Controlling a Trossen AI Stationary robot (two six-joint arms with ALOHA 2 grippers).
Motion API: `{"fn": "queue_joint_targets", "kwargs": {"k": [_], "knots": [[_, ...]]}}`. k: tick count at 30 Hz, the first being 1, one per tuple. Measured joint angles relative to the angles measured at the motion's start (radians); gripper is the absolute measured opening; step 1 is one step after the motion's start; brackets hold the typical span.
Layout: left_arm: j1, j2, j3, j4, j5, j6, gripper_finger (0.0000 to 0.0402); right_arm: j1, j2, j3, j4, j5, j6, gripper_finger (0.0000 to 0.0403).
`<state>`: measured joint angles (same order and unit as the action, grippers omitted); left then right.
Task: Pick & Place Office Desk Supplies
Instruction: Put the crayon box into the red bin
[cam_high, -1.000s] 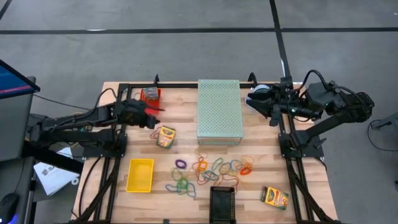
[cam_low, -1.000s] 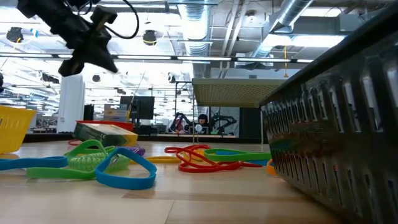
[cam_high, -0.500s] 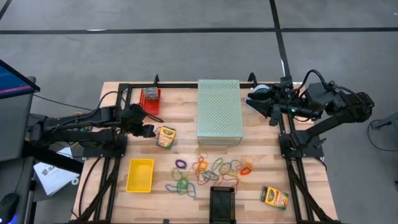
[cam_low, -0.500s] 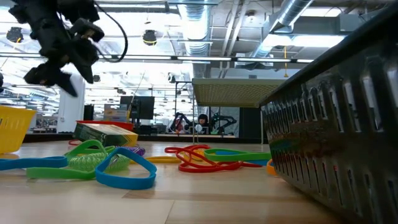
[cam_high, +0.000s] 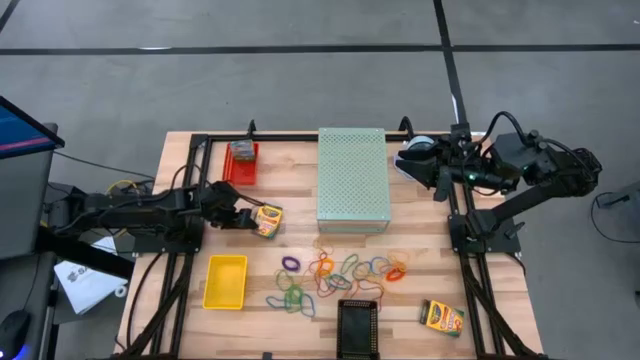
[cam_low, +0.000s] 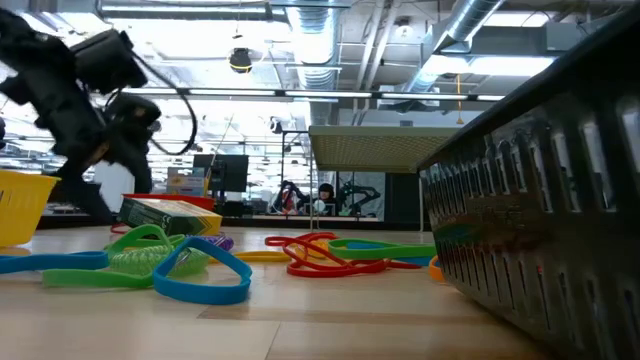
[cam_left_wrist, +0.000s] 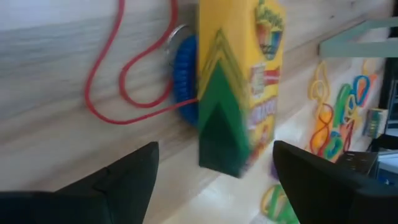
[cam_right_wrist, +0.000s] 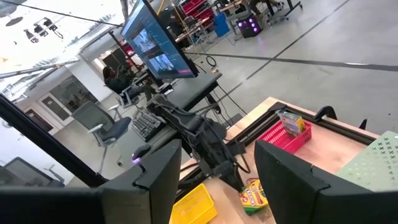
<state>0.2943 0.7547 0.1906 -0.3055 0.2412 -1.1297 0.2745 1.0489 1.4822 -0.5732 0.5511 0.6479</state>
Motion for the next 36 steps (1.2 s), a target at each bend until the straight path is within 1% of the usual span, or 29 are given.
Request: {"fn": "queue_joint_targets", "kwargs": {"k": [5, 8, 17, 21, 26, 32, 34, 36], "knots": [[0.000, 0.000, -0.068, 0.165, -0.010, -0.035, 0.0301, -0.001, 0.000, 0.000, 0.000, 0.000, 0.008, 0.0201], [0.000, 0.000, -0.097, 0.230, -0.014, -0.059, 0.0301, -0.001, 0.000, 0.000, 0.000, 0.000, 0.008, 0.0201], [0.000, 0.000, -0.108, 0.278, -0.026, -0.064, 0.0301, -0.001, 0.000, 0.000, 0.000, 0.000, 0.016, 0.0201], [-0.001, 0.018, -0.109, 0.308, -0.026, -0.082, 0.0301, -0.001, 0.000, 0.000, 0.000, 0.004, 0.011, 0.0201], [-0.008, 0.083, -0.108, 0.370, -0.014, -0.092, 0.0301, -0.001, 0.000, 0.000, -0.001, 0.008, 0.006, 0.0201], [-0.019, 0.190, -0.108, 0.506, -0.006, -0.110, 0.0301, -0.001, 0.000, 0.000, -0.003, 0.024, 0.000, 0.0201], [-0.019, 0.222, -0.108, 0.525, 0.000, -0.115, 0.0296, -0.002, 0.000, 0.000, -0.003, 0.025, 0.000, 0.0201], [-0.019, 0.245, -0.108, 0.533, 0.004, -0.117, 0.0280, -0.002, 0.000, 0.000, -0.003, 0.026, 0.000, 0.0201]]}}
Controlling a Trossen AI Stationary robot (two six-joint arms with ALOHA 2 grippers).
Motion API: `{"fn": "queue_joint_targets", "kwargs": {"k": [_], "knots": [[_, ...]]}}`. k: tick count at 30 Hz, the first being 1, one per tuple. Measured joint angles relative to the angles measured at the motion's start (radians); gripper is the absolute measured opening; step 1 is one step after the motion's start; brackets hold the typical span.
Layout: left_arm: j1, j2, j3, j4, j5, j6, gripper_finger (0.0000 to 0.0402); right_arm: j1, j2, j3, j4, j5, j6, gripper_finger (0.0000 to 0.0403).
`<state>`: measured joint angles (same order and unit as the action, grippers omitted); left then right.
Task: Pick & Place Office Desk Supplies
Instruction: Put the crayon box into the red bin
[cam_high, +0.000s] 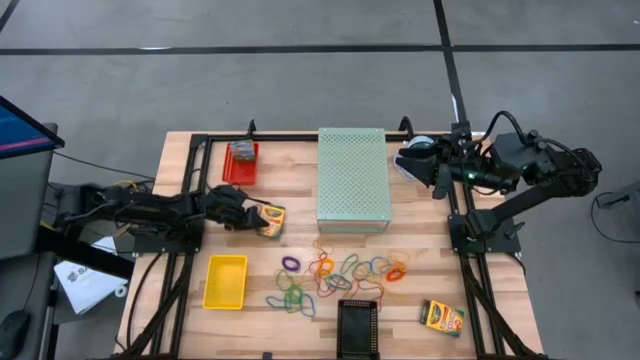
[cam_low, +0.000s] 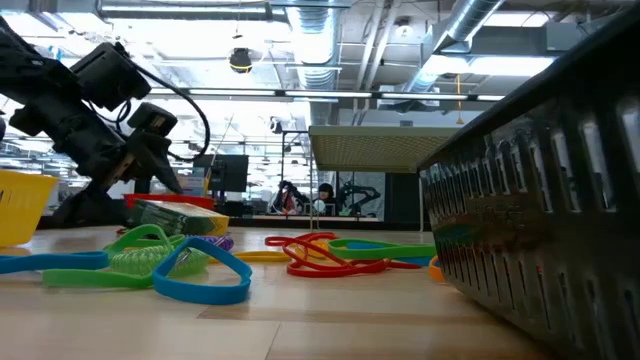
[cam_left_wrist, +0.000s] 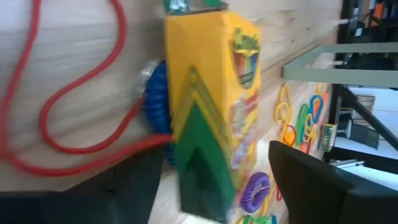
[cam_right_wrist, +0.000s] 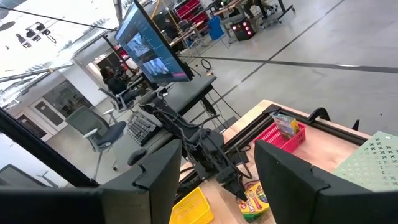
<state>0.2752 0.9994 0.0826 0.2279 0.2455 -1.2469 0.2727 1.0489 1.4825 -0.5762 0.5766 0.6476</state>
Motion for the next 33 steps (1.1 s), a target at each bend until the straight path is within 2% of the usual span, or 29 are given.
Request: {"fn": "queue_joint_targets", "kwargs": {"k": [3, 11, 14, 21, 27, 33], "knots": [[0.000, 0.029, 0.000, 0.028, 0.009, 0.000, 0.0236, 0.000, 0.000, 0.000, 0.000, 0.000, 0.000, 0.0201], [0.000, 0.050, 0.000, 0.156, 0.041, 0.012, 0.0081, 0.000, 0.000, 0.000, -0.001, 0.000, 0.000, 0.0201], [0.000, 0.050, 0.000, 0.196, 0.057, 0.012, 0.0042, 0.000, 0.000, 0.000, -0.001, 0.000, 0.000, 0.0201], [0.000, 0.050, 0.000, 0.305, 0.104, 0.007, 0.0034, 0.000, 0.000, 0.000, -0.001, 0.000, 0.000, 0.0201], [0.000, 0.049, 0.000, 0.425, 0.100, -0.015, 0.0029, 0.000, 0.000, 0.000, -0.001, 0.000, 0.000, 0.0201], [0.000, 0.029, 0.000, 0.631, 0.017, -0.023, 0.0030, 0.001, 0.000, 0.000, -0.001, 0.000, 0.000, 0.0201]]}}
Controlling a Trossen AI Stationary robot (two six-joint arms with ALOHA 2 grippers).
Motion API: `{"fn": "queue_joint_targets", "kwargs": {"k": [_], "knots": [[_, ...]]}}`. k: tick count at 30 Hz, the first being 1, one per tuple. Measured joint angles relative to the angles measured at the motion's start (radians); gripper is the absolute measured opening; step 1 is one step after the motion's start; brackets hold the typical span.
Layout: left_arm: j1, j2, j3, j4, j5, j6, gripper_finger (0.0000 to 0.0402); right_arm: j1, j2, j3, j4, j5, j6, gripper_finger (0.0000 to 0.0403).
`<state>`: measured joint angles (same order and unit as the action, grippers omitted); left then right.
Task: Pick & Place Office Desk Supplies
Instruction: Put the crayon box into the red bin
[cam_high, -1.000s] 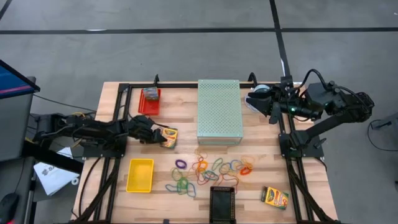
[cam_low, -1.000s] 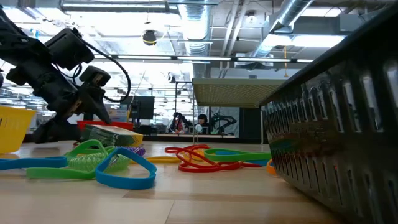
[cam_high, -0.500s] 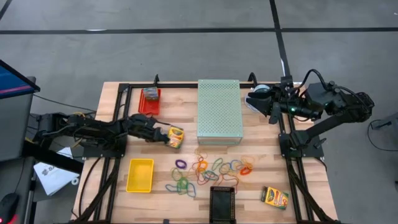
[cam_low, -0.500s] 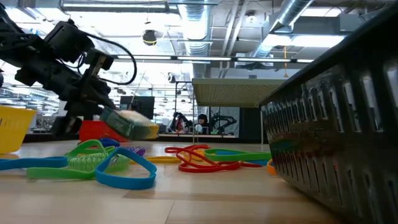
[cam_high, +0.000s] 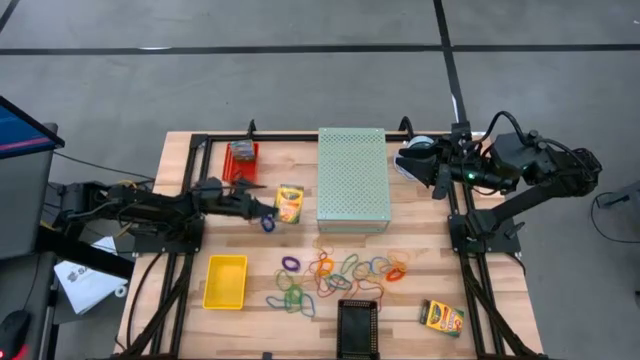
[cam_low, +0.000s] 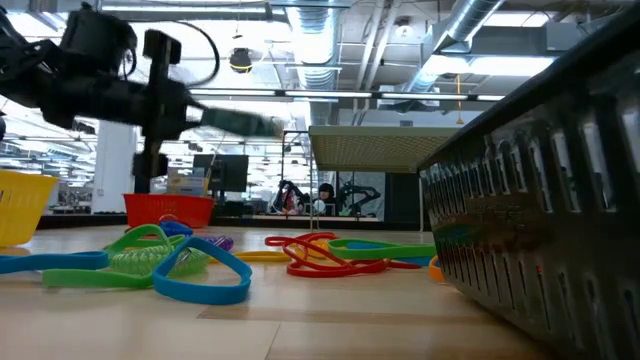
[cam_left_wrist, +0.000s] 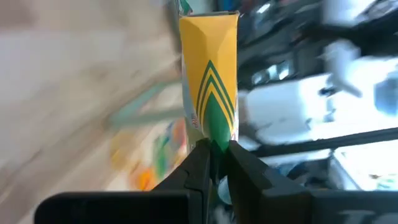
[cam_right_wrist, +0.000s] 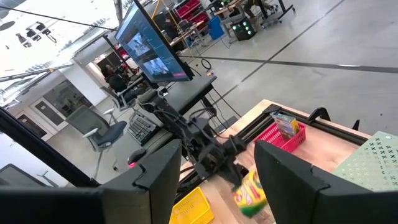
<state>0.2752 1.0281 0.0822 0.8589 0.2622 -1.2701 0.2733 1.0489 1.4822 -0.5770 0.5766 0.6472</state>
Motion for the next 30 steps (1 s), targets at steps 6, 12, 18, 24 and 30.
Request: {"fn": "queue_joint_targets", "kwargs": {"k": [6, 12, 18, 24, 30], "knots": [[0.000, -0.093, 0.000, 0.094, -0.152, 0.071, 0.0030, 0.000, 0.000, 0.000, 0.000, 0.000, 0.000, 0.0201], [0.017, -0.199, 0.000, 0.077, -0.313, 0.206, 0.0028, 0.000, 0.000, 0.000, -0.003, 0.000, 0.000, 0.0201], [0.072, -0.268, 0.005, 0.042, -0.428, 0.362, 0.0027, 0.000, 0.000, 0.000, -0.015, 0.000, 0.008, 0.0201], [0.119, -0.307, 0.123, -0.144, -0.529, 0.607, 0.0026, 0.000, 0.000, 0.000, -0.015, 0.000, 0.016, 0.0201], [0.133, -0.309, 0.400, -0.737, -0.629, 0.873, 0.0026, 0.000, 0.000, 0.000, -0.015, 0.000, 0.016, 0.0201]]}}
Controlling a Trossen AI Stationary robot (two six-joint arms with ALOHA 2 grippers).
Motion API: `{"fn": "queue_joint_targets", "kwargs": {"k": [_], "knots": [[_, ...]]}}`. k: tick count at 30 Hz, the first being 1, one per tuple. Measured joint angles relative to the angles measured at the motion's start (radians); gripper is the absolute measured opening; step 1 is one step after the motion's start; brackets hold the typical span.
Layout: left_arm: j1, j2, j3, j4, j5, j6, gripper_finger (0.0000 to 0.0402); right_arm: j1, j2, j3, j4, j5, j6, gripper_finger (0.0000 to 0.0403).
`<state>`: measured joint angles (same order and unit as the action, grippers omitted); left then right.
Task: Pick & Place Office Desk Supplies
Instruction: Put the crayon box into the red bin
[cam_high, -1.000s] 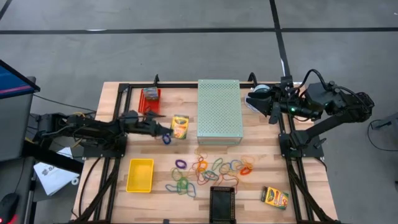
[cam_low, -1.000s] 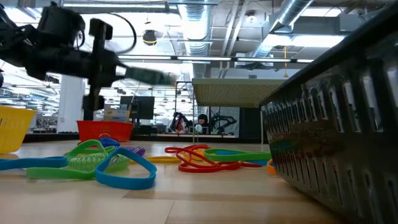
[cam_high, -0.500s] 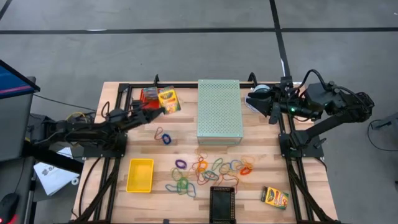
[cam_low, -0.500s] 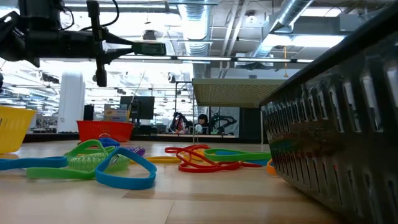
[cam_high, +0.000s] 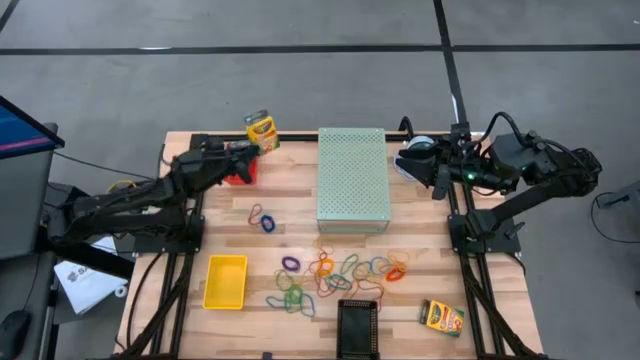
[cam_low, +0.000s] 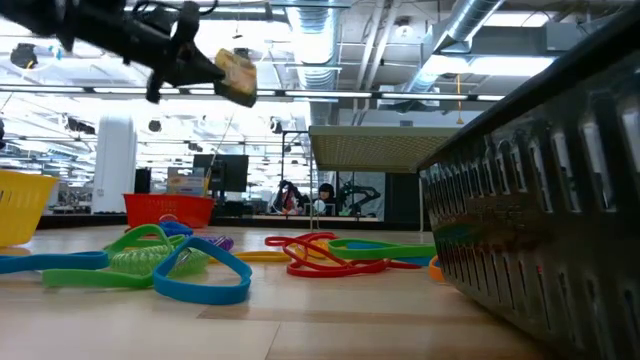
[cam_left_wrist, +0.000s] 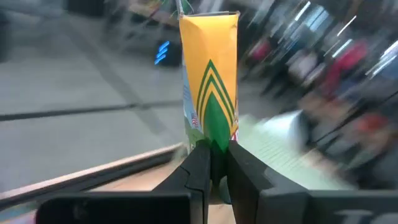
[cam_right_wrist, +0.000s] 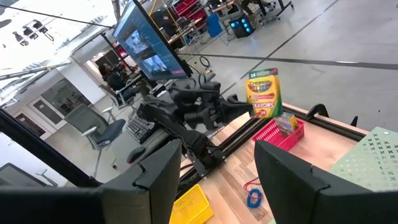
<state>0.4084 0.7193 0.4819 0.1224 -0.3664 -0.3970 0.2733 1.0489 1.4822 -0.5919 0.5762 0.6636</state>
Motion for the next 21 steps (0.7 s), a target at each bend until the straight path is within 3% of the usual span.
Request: {"fn": "queue_joint_targets", "kwargs": {"k": [5, 10, 15, 18, 21], "knots": [[0.000, 0.014, 0.195, -0.437, -0.142, 0.034, 0.0026, -0.001, 0.000, 0.000, -0.009, 0.000, 0.000, 0.0201], [-0.005, 0.015, 0.280, -0.746, -0.103, 0.040, 0.0027, -0.002, 0.000, 0.000, -0.013, 0.000, -0.005, 0.0201], [-0.002, 0.015, 0.301, -0.930, -0.055, 0.172, 0.0031, -0.002, 0.000, 0.000, -0.022, 0.000, -0.006, 0.0201], [0.029, 0.029, 0.318, -0.941, -0.070, 0.226, 0.0032, -0.002, 0.000, 0.000, -0.023, 0.000, -0.006, 0.0201], [0.079, 0.078, 0.322, -0.990, -0.023, 0.228, 0.0030, -0.001, 0.000, 0.000, -0.023, 0.000, -0.009, 0.0201]]}}
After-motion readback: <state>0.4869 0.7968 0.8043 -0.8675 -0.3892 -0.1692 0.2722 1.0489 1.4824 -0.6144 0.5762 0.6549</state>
